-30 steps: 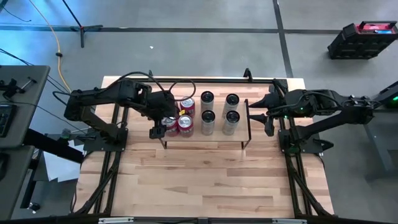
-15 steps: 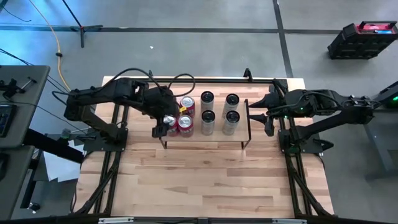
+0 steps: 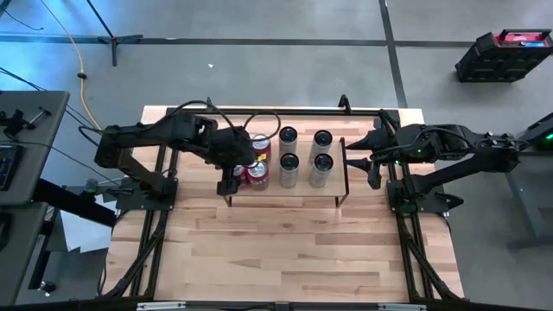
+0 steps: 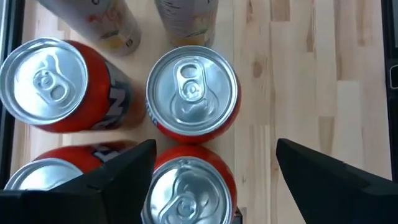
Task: Place canned beverage on shelf
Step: Adjust the soda cans on the shelf
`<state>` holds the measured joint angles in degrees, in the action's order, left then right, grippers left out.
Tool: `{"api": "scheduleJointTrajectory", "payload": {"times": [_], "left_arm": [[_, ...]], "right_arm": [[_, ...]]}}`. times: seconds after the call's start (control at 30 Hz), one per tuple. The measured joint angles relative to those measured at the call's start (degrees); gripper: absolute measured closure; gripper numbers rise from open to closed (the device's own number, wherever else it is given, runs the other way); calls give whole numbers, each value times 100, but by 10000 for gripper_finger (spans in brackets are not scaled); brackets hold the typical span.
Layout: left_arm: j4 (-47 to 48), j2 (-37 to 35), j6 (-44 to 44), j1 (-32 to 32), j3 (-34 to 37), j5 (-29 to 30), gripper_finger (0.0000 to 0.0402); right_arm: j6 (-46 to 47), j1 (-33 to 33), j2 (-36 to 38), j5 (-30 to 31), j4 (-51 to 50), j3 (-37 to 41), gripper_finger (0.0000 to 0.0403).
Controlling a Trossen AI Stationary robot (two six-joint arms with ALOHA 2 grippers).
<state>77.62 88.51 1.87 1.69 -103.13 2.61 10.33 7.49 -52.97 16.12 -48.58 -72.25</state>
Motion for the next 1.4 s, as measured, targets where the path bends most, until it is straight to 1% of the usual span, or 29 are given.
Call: {"api": "scheduleJointTrajectory", "payload": {"times": [0.27,0.37,0.6,1.07,1.4], "left_arm": [[-76,4,-61,-2,0,-2,115],[-75,83,-96,-2,-1,-2,122],[6,362,-152,-28,0,174,123],[-133,365,116,-35,0,503,123],[-387,365,308,-35,0,536,123]], "right_arm": [[13,2,-2,0,-2,0,219],[13,0,0,-1,-2,-2,219],[13,2,0,0,0,-2,219],[-6,0,-2,-1,-2,0,219],[18,0,-2,-2,-2,0,219]]}}
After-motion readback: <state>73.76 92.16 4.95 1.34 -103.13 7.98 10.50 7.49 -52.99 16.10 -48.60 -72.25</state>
